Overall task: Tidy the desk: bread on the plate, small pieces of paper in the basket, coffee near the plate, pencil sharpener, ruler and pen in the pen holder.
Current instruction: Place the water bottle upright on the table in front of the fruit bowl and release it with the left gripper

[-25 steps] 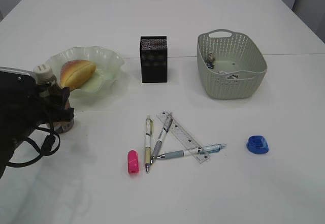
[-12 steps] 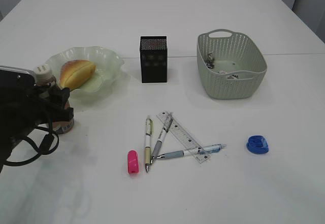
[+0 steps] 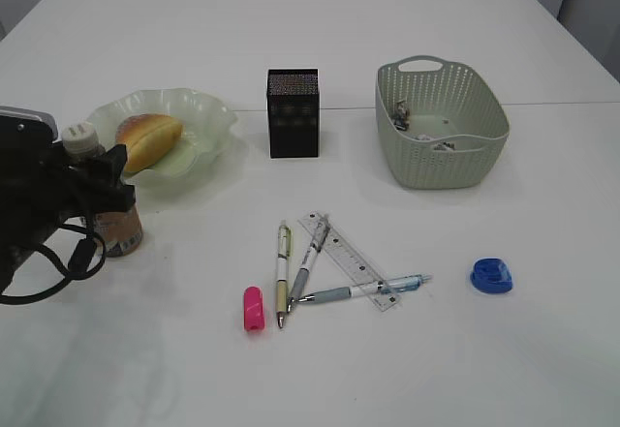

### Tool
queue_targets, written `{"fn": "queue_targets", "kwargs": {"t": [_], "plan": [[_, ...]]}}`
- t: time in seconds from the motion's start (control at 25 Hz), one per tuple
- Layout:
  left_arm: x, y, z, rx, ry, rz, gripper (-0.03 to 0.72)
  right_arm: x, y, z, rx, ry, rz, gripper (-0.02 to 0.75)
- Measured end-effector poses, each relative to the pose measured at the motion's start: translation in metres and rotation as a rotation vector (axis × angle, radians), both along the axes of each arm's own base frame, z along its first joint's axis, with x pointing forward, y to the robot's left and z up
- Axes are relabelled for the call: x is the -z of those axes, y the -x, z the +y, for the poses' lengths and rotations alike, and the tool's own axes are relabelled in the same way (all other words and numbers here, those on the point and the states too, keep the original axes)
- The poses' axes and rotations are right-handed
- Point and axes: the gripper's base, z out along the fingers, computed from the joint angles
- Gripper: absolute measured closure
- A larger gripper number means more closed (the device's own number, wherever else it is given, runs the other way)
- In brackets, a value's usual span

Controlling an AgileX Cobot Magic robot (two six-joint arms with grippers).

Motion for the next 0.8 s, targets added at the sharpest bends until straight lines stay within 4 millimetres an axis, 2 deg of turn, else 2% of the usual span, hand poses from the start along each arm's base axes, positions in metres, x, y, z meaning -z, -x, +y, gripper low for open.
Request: {"fn": "queue_targets", "kwargs": {"t": [0.16,0.64,0.8], "plan": [[-0.010,0.000,0.000,0.001,0.006,-0.031,0.245,0.000,0.000,0.000,0.000,0.000,0.000,0.202],[-0.060,0.006,0.002,0.001,0.053,-0.179,0.249,0.000,0.000,0.000,0.001,0.000,0.002,0.202],[-0.077,0.012,0.003,0.011,0.057,-0.151,0.253,0.000,0.000,0.000,0.001,0.000,0.002,0.202]]}}
